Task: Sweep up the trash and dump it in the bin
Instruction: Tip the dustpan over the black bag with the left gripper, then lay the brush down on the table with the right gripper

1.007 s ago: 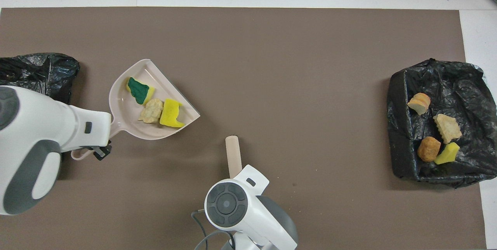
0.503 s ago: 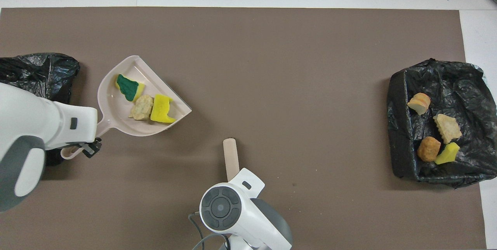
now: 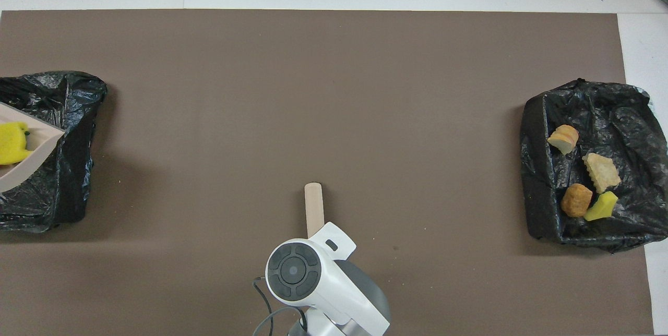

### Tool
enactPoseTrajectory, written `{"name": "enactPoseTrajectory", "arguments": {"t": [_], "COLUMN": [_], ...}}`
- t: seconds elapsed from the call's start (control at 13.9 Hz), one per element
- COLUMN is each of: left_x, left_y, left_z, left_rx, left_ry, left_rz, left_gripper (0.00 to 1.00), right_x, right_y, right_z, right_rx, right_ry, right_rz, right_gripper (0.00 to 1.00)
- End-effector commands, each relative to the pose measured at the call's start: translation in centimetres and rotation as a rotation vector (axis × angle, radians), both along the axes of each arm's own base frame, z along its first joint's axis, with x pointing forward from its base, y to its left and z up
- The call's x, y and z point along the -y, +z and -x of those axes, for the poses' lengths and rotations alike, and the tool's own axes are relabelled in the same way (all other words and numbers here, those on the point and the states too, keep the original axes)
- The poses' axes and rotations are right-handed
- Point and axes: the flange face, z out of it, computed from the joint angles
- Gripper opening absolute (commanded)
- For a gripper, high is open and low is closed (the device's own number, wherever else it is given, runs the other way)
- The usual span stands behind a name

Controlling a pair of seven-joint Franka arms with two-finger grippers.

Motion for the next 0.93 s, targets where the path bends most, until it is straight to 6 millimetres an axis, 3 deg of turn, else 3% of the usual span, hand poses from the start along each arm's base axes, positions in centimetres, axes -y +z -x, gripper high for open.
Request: {"name": "enactPoseTrajectory", "arguments": {"t": [0.0, 0.14, 0.22, 0.29, 0.36, 0.43, 0.65, 0.86], "left_x": [-3.1, -4.6, -5.0, -4.8, -4.6, -4.3, -2.1, -1.9], "left_y": [1.0, 1.6, 2.1, 2.2, 2.2, 2.1, 2.6, 2.9], "left_z": [-0.8, -1.5, -1.7, -2.1, -2.5, -2.9, -4.6, -5.3], "left_rx": [-0.064, -0.079, -0.086, -0.104, -0.114, -0.12, -0.16, -0.17], "left_ry": [-0.091, -0.148, -0.162, -0.194, -0.215, -0.229, -0.319, -0.357], "left_rz": [-0.107, -0.208, -0.274, -0.323, -0.346, -0.365, -0.496, -0.572], "left_gripper": [0.0, 0.0, 0.0, 0.0, 0.0, 0.0, 0.0, 0.0], "right_x": [-0.6, -0.3, -0.1, -0.2, -0.4, -0.3, 2.2, 4.7], "right_y": [0.8, 0.4, 0.2, 0.2, 0.4, 1.0, 4.9, 9.3], "right_z": [1.8, 2.7, 2.7, 2.6, 2.5, 2.0, -0.5, -2.7], "right_rx": [-0.018, -0.041, -0.052, -0.057, -0.055, -0.049, -0.03, -0.029], "right_ry": [-0.001, -0.017, -0.032, -0.044, -0.045, -0.055, -0.095, -0.029], "right_rz": [0.017, 0.002, -0.014, -0.021, -0.025, -0.031, -0.053, -0.069], "right_gripper": [0.05, 0.07, 0.15, 0.4, 0.9, 1.0, 1.0, 1.0]}}
